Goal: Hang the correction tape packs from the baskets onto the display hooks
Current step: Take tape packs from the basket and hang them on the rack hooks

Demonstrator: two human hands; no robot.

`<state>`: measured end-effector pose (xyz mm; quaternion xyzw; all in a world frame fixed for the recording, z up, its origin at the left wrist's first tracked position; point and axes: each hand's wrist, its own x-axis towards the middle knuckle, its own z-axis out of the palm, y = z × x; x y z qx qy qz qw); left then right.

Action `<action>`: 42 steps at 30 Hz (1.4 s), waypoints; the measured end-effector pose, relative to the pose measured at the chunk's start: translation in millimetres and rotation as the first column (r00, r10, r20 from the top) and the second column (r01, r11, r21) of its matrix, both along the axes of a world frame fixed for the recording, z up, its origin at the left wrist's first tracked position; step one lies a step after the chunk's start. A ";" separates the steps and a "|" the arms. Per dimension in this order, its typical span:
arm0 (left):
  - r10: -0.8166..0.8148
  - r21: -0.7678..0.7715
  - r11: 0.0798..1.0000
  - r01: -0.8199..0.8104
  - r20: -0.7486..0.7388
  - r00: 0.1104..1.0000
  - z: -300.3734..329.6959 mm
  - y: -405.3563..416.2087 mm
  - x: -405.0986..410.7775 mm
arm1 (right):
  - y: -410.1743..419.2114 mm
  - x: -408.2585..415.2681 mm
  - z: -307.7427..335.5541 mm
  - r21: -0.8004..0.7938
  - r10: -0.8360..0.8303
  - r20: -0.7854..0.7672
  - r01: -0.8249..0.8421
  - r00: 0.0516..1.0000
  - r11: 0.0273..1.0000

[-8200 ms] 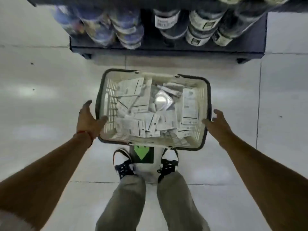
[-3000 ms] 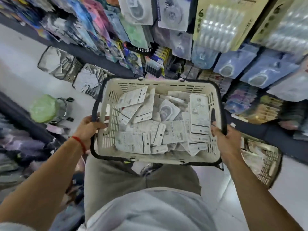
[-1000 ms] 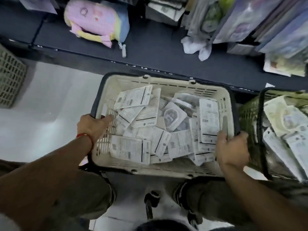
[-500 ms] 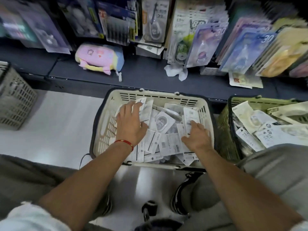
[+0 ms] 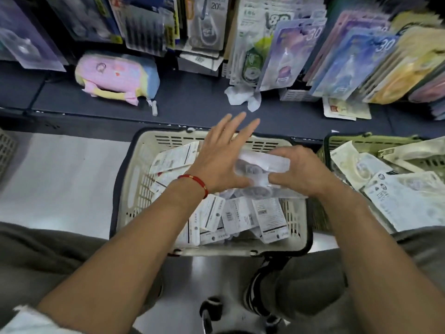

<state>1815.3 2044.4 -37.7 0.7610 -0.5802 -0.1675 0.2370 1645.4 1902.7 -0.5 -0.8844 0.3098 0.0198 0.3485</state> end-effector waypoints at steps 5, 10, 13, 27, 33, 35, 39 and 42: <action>0.032 0.216 0.976 -0.011 -0.093 0.995 -1.4 0.2 2.3 | 10.9 8.2 -3.1 0.341 -0.187 0.167 0.122 0.968 0.932; 0.274 0.266 0.949 -0.169 -0.432 0.859 -13.9 31.3 29.8 | 14.6 -3.2 -52.6 0.251 -0.467 0.107 0.431 0.878 0.867; 0.415 0.267 0.909 -0.321 -0.659 0.628 -22.1 45.0 39.7 | 32.1 -25.5 -92.6 0.008 -0.170 -0.460 0.195 0.872 0.981; 0.351 0.113 0.913 -0.392 -0.705 0.616 -11.8 48.5 44.3 | 32.9 -42.4 -33.2 -0.139 -0.364 -0.138 0.346 0.921 0.928; 0.220 0.097 0.972 -0.215 -0.704 0.676 -0.4 44.2 47.1 | 29.6 -27.7 21.8 0.002 -0.103 0.069 0.103 0.992 0.995; 0.152 0.141 0.988 -0.063 -0.815 0.559 -2.8 44.0 37.2 | 41.7 -12.1 14.7 0.007 -0.125 0.160 0.125 0.979 0.992; 0.134 0.167 0.984 0.068 -0.929 0.344 -15.1 50.3 16.1 | 58.3 8.3 -1.2 0.096 -0.291 0.349 0.276 0.891 0.957; 0.136 0.183 0.977 0.105 -0.927 0.351 -21.3 56.0 7.2 | 63.1 18.4 -10.9 0.140 -0.346 0.377 0.317 0.859 0.938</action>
